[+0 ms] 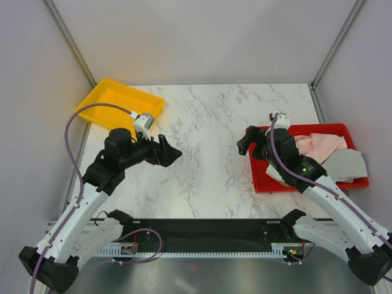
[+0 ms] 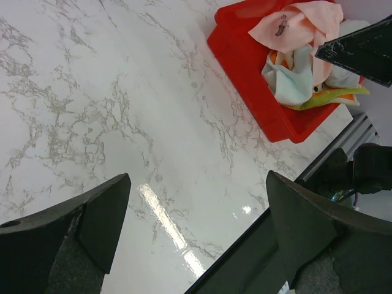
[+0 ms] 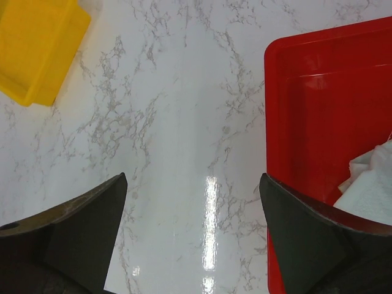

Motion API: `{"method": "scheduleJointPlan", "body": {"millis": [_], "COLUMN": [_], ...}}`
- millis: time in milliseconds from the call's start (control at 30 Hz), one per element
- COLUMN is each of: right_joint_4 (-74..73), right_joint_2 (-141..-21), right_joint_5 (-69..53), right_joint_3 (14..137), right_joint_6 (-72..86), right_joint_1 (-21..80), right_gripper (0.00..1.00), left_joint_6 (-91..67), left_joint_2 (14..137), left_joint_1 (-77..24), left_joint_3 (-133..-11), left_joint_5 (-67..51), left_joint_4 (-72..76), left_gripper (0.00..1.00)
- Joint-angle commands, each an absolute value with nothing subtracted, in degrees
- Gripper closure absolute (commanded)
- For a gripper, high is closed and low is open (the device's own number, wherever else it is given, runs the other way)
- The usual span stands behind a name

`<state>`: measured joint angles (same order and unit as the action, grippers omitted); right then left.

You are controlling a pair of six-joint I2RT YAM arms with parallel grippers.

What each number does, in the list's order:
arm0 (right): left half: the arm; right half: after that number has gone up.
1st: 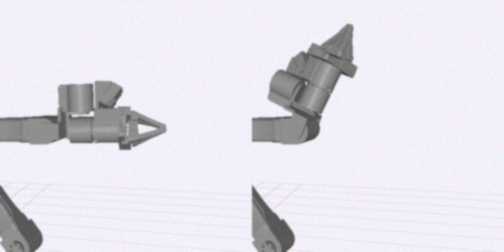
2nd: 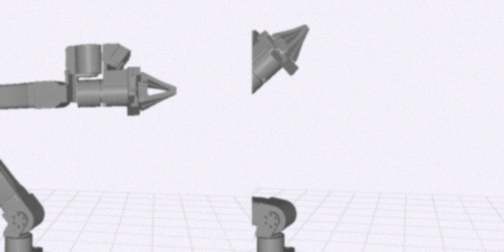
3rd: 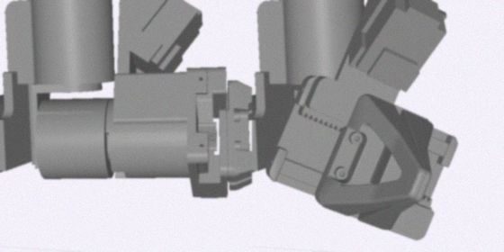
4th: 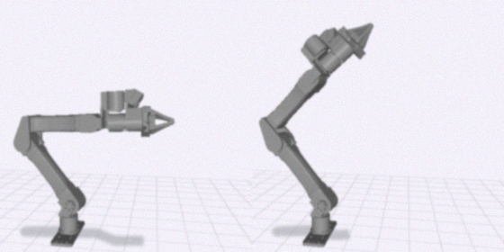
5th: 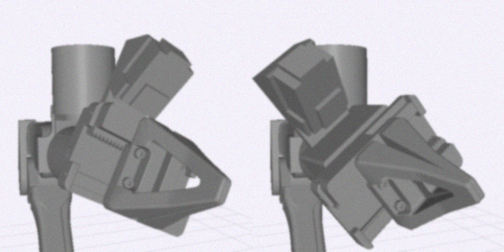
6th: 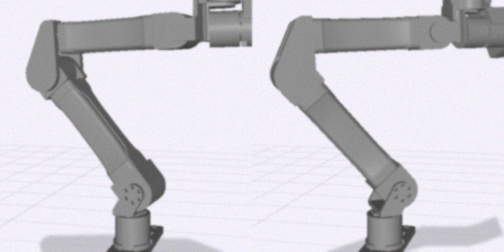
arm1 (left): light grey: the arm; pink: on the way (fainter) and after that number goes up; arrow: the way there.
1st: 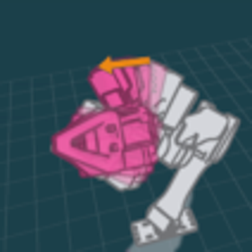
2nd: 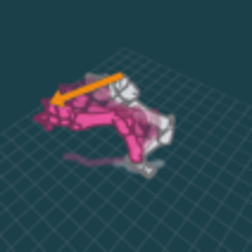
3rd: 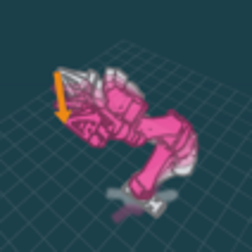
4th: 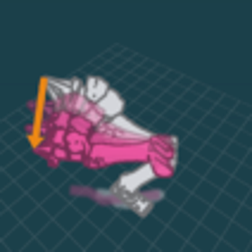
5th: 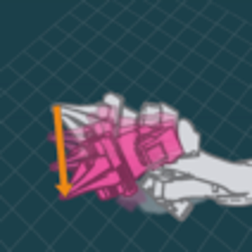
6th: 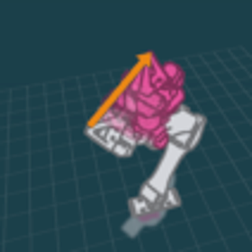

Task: Fold and stack the towels
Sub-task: Grab crumpled towel

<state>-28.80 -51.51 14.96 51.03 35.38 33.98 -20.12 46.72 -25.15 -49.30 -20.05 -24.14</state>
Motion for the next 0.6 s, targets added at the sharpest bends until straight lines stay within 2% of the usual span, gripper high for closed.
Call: {"method": "scheduleJointPlan", "body": {"millis": [0,133,167,267,367,400,500,567], "right_joint_4": [-29.4,-36.7,-39.9,-53.4,-55.6,-52.9,-45.2,-43.4], "right_joint_2": [-52.1,-56.9,-61.2,-73.7,-79.5,-79.9,-79.4,-79.4], "right_joint_5": [19.3,34.4,49.1,56.9,56.6,52.7,41.7,38.5], "right_joint_3": [53.0,59.4,61.5,74.5,75.5,74.5,68.3,64.7], "right_joint_6": [36.5,35.2,38.9,40.3,36.6,34.0,31.0,30.3], "right_joint_1": [34.2,33.9,33.4,23.4,12.6,8.7,1.5,0.4], "right_gripper": [0.02,0.02,0.02,0.03,0.13,0.19,0.27,0.27], "left_joint_6": [-18.5,-19.7,-19.9,-20.5,-20.9,-20.7,-20.6,-20.7], "left_joint_2": [45.9,46.1,46.2,46.6,45.2,44.8,44.5,43.9], "left_joint_1": [-25.0,-25.0,-25.0,-25.0,-25.0,-25.0,-25.0,-25.0], "left_joint_3": [-49.5,-49.2,-49.2,-49.3,-48.2,-47.9,-47.6,-47.6], "left_joint_5": [-22.1,-23.6,-24.3,-26.2,-26.7,-26.7,-26.8,-27.2], "left_joint_4": [-22.3,-21.2,-20.7,-20.5,-20.3,-20.1,-20.3,-20.3], "left_gripper": [0.0,0.0,0.0,0.01,0.0,0.0,0.0,0.01]}}
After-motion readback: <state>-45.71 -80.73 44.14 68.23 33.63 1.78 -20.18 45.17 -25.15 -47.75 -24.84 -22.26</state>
